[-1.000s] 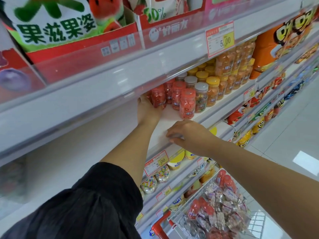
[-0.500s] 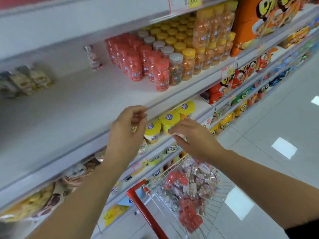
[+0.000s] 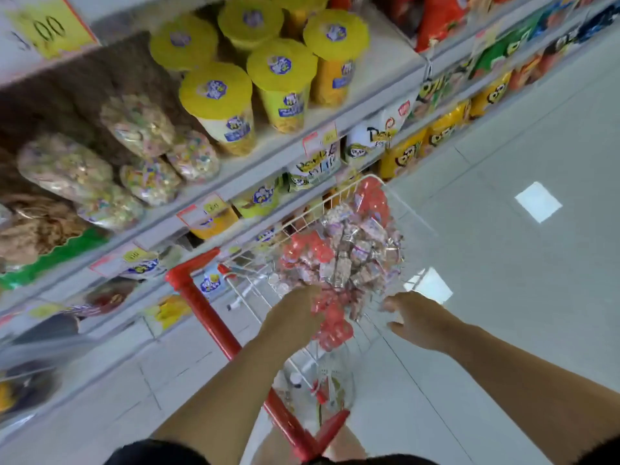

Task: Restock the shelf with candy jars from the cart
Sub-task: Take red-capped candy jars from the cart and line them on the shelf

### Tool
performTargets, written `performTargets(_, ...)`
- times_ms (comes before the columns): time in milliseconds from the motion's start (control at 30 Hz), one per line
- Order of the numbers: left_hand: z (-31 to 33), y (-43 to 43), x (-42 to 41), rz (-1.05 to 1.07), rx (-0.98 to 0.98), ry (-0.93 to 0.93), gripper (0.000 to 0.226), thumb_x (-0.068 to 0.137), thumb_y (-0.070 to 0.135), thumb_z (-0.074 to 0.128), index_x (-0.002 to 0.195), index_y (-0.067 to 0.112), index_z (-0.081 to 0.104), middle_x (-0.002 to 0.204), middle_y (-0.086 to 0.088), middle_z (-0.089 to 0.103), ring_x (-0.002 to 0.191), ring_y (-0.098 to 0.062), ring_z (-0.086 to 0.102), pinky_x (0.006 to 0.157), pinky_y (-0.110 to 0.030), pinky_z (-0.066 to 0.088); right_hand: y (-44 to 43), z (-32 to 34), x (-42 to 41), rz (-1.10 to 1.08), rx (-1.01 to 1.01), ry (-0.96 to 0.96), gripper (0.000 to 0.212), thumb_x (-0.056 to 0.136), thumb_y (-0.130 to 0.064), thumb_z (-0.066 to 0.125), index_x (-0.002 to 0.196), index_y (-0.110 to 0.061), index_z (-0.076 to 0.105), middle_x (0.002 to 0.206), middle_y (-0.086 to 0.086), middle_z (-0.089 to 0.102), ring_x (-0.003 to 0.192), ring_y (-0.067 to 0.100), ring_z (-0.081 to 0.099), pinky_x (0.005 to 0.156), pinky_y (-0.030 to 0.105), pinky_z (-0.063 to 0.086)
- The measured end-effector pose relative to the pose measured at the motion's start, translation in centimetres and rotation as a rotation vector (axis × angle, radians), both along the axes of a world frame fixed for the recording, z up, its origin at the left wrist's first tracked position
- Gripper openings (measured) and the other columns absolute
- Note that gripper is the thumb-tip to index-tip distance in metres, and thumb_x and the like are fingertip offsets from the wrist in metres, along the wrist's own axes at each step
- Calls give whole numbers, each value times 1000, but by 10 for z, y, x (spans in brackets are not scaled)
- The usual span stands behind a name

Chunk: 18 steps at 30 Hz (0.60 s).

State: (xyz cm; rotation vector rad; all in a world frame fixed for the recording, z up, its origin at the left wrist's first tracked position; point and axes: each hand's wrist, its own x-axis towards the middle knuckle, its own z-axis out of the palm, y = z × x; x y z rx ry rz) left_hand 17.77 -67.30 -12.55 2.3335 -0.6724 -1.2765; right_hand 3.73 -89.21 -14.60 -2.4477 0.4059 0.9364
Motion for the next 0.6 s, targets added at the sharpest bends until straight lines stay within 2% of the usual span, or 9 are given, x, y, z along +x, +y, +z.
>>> performTargets(67,-34,-2,-11,-151,129,-20,48,99,29,55,145,28,42,139,-4,48,122,-24,52,97,-36,47,3,-24,-11,72,9,41,44,92,-38,62,135,-30,56,128,-4,61,123,16,50,103,30,40)
performTargets(200,-87,-10,-24,-448,205,-162,60,97,13,51,148,38,34,152,-8,34,132,-32,44,94,-48,52,3,-52,-17,120,59,-24,40,87,-44,71,123,-27,68,119,-7,66,121,14,50,103,27,38)
performTargets(333,-125,-28,-37,-706,164,-284,51,95,16,54,143,29,45,153,-8,32,137,-34,39,95,-50,50,-1,-65,-17,152,85,-98,36,86,-43,72,117,-26,72,119,-9,69,123,15,49,103,30,39)
performTargets(400,-140,-36,-46,-757,231,-226,43,97,23,54,140,23,50,155,-10,31,140,-35,33,102,-54,43,-3,-69,-17,189,103,-105,36,86,-44,71,117,-25,73,119,-9,70,122,17,50,104,30,37)
performTargets(500,-161,-47,-57,-741,306,-251,45,89,26,64,133,22,55,156,-12,21,138,-42,27,94,-62,46,-4,-74,-20,208,142,-175,33,81,-41,77,107,-21,77,110,-4,74,113,25,59,100,34,42)
performTargets(600,-171,-51,-62,-706,370,-271,51,90,27,62,139,26,48,156,-13,21,137,-43,29,93,-61,46,-2,-71,-21,215,135,-162,35,86,-41,71,115,-22,74,116,-6,72,117,22,54,101,30,37)
